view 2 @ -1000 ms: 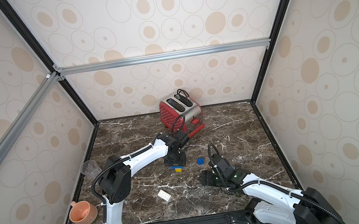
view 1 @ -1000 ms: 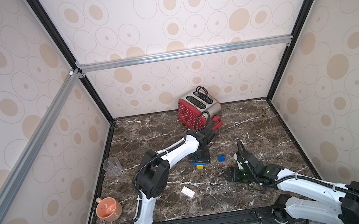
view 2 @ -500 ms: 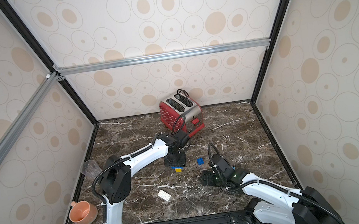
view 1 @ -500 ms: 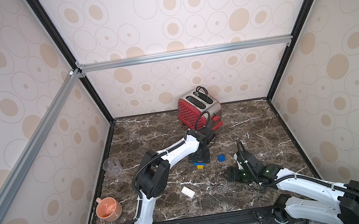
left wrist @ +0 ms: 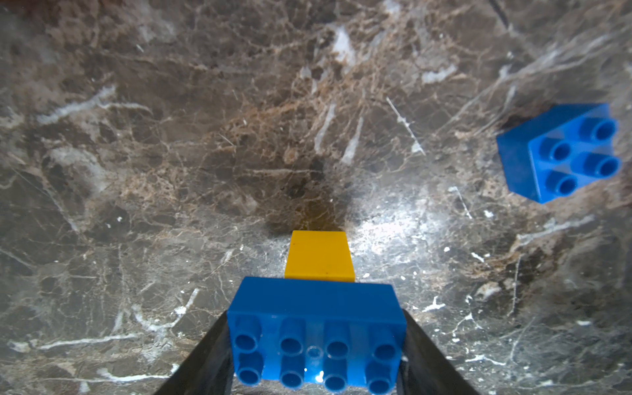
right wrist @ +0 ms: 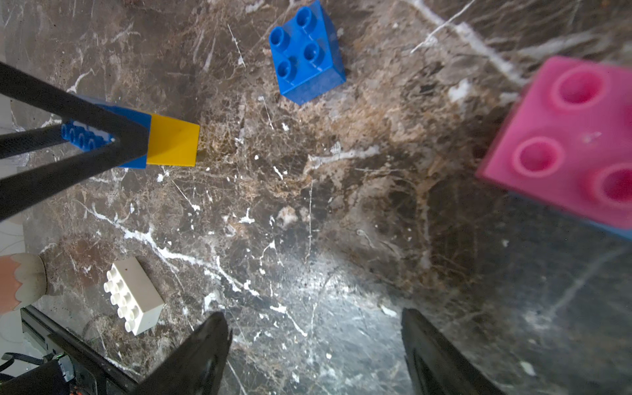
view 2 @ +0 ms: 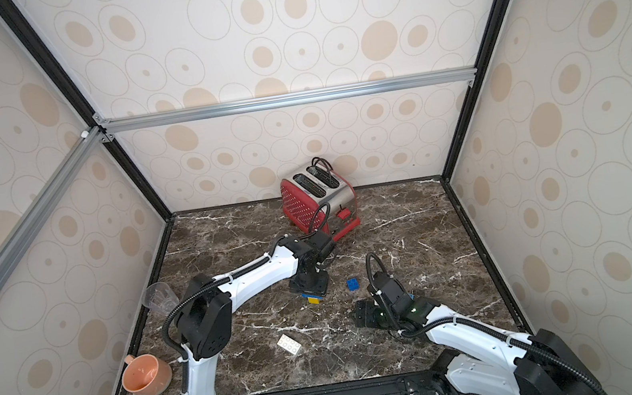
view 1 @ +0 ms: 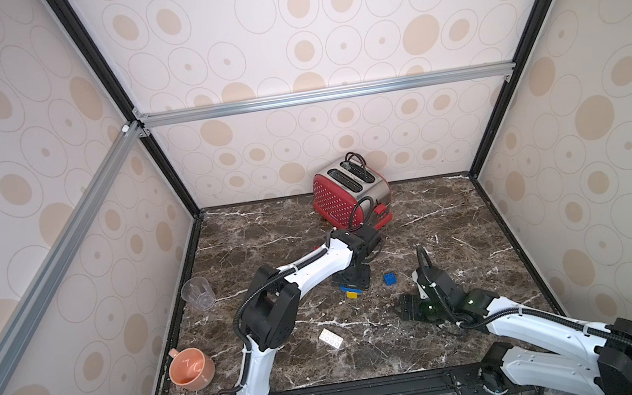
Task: Assemble a carrot with lego
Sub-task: Assemble the lego brick with the lego brick.
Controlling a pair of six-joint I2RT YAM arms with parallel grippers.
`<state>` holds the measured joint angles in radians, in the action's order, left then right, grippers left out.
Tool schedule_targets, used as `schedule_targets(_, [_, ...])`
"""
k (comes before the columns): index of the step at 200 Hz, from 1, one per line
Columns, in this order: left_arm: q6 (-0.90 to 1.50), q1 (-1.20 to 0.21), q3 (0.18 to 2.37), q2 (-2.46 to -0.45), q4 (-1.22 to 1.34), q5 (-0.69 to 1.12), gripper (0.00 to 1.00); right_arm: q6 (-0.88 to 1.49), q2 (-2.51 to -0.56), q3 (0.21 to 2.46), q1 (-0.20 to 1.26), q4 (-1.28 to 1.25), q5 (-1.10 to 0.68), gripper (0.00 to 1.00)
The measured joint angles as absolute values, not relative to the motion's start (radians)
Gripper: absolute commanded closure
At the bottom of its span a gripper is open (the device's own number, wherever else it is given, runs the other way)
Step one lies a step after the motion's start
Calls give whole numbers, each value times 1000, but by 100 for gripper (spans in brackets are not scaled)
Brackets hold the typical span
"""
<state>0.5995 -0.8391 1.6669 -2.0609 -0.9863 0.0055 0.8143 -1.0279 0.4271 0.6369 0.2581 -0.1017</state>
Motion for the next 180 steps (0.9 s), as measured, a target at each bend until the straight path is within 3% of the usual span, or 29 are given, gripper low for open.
schedule_targets(180, [625, -878, 1687, -2085, -1031, -40, 72, 802, -1028, 445, 626, 306, -100, 17])
